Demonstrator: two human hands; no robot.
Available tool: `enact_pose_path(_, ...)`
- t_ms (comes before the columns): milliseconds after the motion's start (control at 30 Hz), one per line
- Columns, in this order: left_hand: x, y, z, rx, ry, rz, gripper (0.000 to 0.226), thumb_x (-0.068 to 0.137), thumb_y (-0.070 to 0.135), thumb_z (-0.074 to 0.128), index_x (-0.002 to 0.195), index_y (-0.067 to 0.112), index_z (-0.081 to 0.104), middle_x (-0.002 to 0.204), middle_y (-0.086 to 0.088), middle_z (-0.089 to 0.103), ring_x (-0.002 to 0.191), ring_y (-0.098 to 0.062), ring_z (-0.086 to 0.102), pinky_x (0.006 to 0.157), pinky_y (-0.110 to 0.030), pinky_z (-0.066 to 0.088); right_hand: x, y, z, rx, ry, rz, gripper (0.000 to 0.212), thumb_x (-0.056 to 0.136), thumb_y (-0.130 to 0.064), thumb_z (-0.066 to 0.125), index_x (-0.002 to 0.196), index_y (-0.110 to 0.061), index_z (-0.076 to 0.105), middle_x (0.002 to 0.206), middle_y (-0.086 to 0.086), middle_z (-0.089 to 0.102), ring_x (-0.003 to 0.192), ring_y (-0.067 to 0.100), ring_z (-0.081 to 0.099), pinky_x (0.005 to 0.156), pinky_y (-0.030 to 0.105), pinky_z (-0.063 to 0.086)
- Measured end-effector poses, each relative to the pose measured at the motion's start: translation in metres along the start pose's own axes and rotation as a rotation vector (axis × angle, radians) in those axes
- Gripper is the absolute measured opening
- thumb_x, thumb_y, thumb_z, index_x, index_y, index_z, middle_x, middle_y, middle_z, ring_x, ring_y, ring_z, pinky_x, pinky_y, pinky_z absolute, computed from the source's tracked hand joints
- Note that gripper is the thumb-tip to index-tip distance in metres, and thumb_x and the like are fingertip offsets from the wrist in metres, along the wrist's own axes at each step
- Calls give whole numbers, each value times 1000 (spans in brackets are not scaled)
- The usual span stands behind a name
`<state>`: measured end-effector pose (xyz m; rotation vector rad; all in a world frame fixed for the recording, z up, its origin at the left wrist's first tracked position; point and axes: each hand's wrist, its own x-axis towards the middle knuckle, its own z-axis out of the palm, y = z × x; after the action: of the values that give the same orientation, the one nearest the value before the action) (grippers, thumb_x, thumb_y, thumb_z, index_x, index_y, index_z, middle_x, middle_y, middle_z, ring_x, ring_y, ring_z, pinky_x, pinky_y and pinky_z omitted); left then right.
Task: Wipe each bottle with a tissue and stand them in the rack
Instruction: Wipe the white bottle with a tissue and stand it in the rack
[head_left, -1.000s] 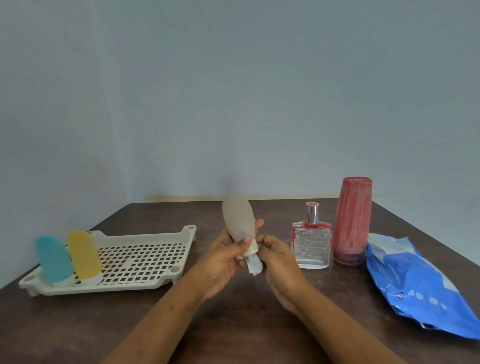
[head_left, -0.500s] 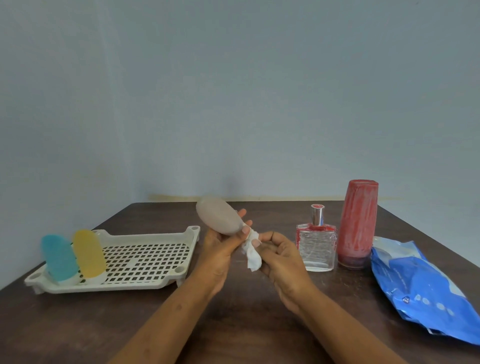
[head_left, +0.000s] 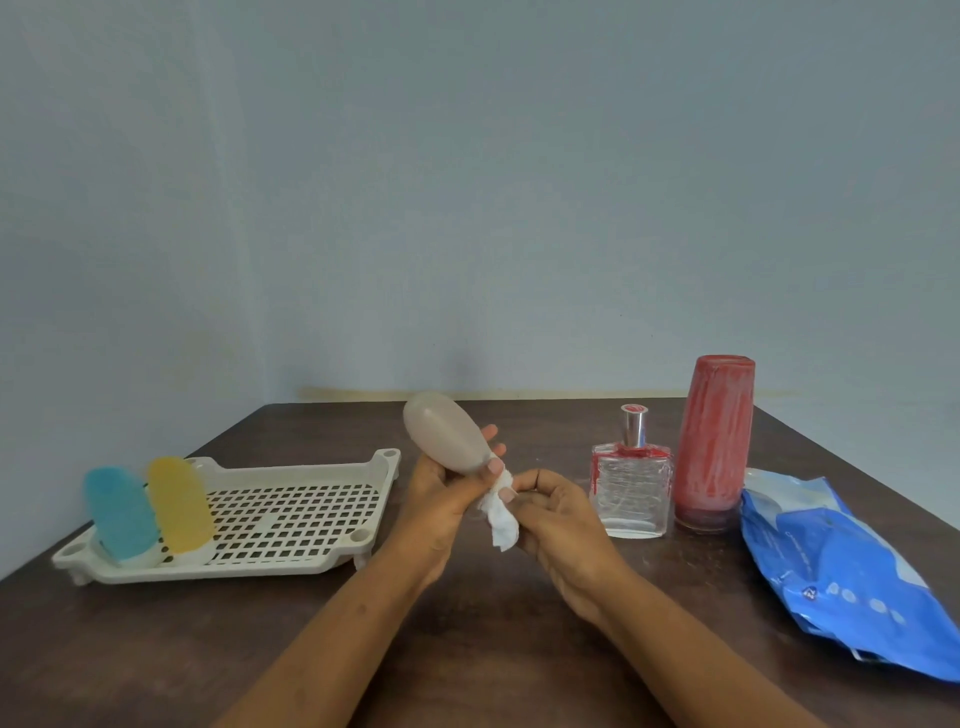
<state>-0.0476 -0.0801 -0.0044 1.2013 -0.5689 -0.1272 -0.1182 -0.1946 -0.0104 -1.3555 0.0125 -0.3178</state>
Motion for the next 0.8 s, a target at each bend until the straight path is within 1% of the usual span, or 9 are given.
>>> enact_pose_path(100, 3, -5, -6, 113, 33, 9, 56, 72, 14, 78, 124, 19, 56, 118, 6, 69, 111, -17, 64, 92, -32, 53, 1, -6, -2, 22, 68, -58, 1, 91, -6, 57, 91, -7, 58, 88, 12, 72, 80, 22, 67, 68, 33, 54)
enact_pose_path(167, 1, -8, -8, 252, 38, 5, 50, 77, 11, 78, 118, 28, 55, 115, 4, 67, 110, -16, 61, 88, -27, 54, 2, -8, -4, -12, 145, -126, 5, 90, -7, 58, 93, -11, 58, 89, 7, 72, 79, 17, 68, 64, 28, 54)
enact_pose_path(267, 0, -13, -11, 547, -18, 9, 53, 79, 23, 79, 116, 42, 47, 117, 17, 59, 111, -8, 57, 91, -32, 53, 3, -7, -8, -100, 221, -243, 8, 91, -11, 58, 97, -14, 61, 96, 6, 69, 89, 17, 68, 75, 32, 57)
enact_pose_path(333, 1, -14, -14, 737, -39, 61, 54, 81, 24, 77, 119, 43, 44, 120, 21, 55, 113, -6, 55, 92, -36, 53, 4, -7, -9, -80, 241, -274, 9, 92, -12, 56, 100, -12, 61, 96, 7, 70, 91, 18, 67, 80, 34, 55)
enact_pose_path(467, 2, -12, -19, 913, -66, 225, 63, 82, 5, 72, 128, 38, 45, 125, 20, 55, 119, -5, 53, 99, -31, 48, 4, -8, -11, -85, 233, -285, 9, 94, -13, 53, 99, -13, 61, 88, 1, 71, 81, 13, 64, 72, 29, 51)
enact_pose_path(567, 2, -12, -24, 1010, -87, 345, 75, 79, -5, 68, 136, 37, 42, 128, 20, 55, 123, -4, 48, 103, -31, 43, 6, -8, -13, -119, 213, -263, 12, 94, -12, 52, 99, -17, 63, 93, -1, 70, 87, 12, 64, 75, 27, 52)
enact_pose_path(667, -1, -9, -23, 1153, -147, 423, 79, 85, -2, 61, 140, 46, 33, 133, 13, 55, 116, -7, 47, 96, -27, 42, 8, -8, -16, -138, 178, -225, 14, 94, -8, 52, 96, -13, 65, 94, 1, 70, 87, 11, 65, 72, 22, 53)
enact_pose_path(733, -1, -8, -22, 1234, -194, 451, 78, 90, 3, 53, 140, 55, 23, 123, 3, 57, 105, -12, 51, 89, -32, 48, 8, -7, -17, -239, 145, -227, 13, 92, -7, 55, 92, -12, 66, 91, 1, 70, 85, 10, 65, 68, 18, 50)
enact_pose_path(800, -2, -7, -21, 1289, -229, 462, 79, 91, 6, 50, 141, 57, 14, 109, 0, 54, 96, -15, 52, 81, -36, 50, 7, -4, -17, -446, 101, -269, 14, 90, -8, 57, 87, -18, 68, 88, -4, 70, 85, 8, 65, 71, 17, 49)
